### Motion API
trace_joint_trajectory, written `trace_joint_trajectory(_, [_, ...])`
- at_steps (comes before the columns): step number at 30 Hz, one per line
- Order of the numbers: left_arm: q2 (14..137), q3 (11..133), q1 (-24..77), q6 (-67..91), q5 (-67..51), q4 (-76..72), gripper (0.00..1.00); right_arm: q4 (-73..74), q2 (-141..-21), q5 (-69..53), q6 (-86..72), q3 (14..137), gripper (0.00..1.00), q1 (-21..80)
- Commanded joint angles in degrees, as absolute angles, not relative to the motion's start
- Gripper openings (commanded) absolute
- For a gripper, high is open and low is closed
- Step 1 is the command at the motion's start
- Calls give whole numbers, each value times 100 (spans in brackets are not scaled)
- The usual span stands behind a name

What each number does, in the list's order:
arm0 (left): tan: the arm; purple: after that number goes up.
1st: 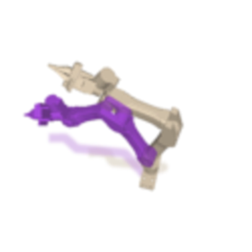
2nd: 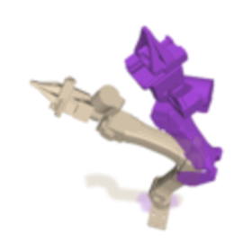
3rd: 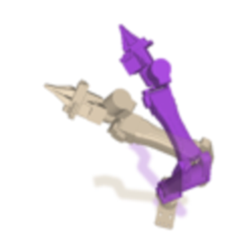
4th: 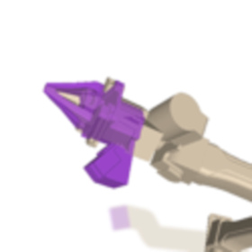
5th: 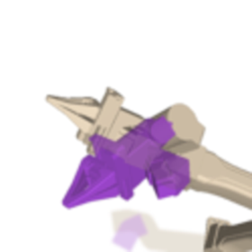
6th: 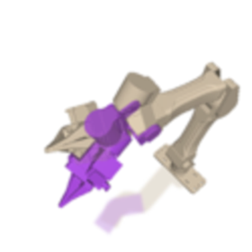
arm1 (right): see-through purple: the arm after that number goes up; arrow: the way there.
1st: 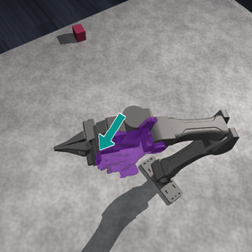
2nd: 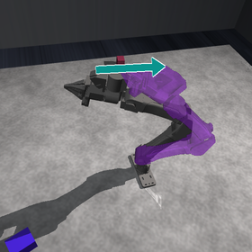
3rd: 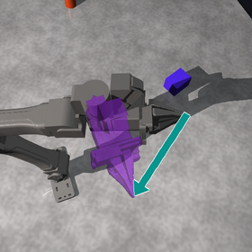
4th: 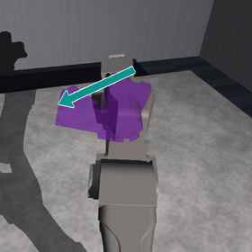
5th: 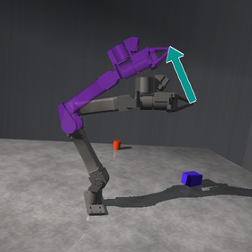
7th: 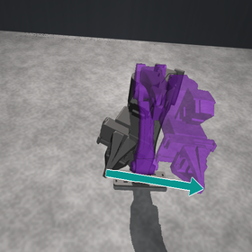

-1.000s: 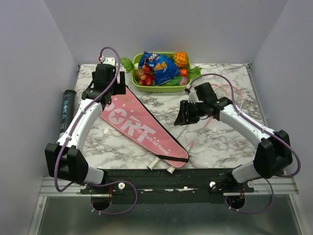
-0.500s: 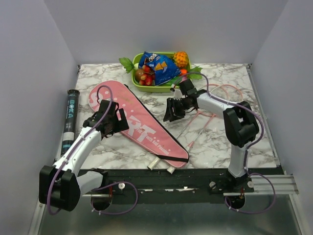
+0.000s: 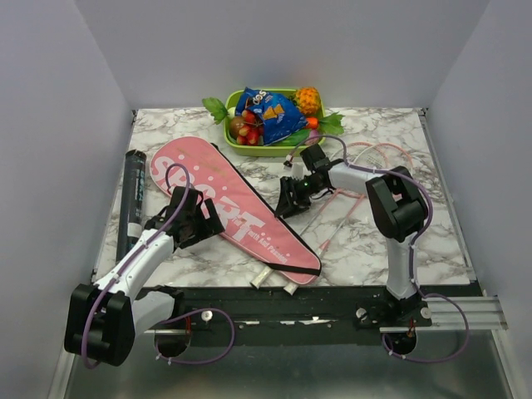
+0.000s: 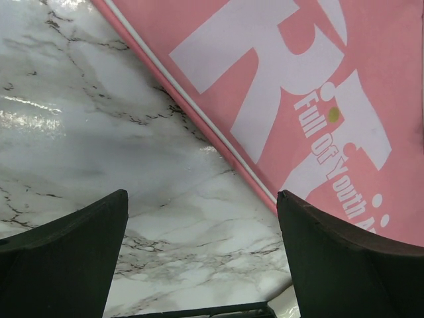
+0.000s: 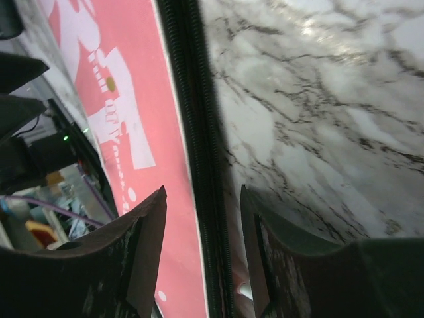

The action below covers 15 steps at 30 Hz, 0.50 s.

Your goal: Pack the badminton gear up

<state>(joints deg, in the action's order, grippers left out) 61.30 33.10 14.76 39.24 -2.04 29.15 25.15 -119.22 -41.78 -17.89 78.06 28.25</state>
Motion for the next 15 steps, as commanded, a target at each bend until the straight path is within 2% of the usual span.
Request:
trace_joint_trajectory(1, [6029,3375,1503,4113,-413,2689,99,2207,-12295,-4965,-1740,7462,58,2804])
trace_joint_trajectory(9, [5994,3261,1503,4052,-430,2663,99,1618,-12568,-5774,-1995,7093,58,2847])
trace_joint_trajectory(15, [5950,3199,1503,4043,-439,2646,99,1424,-12761,-6170,-2259,7356,55,3128])
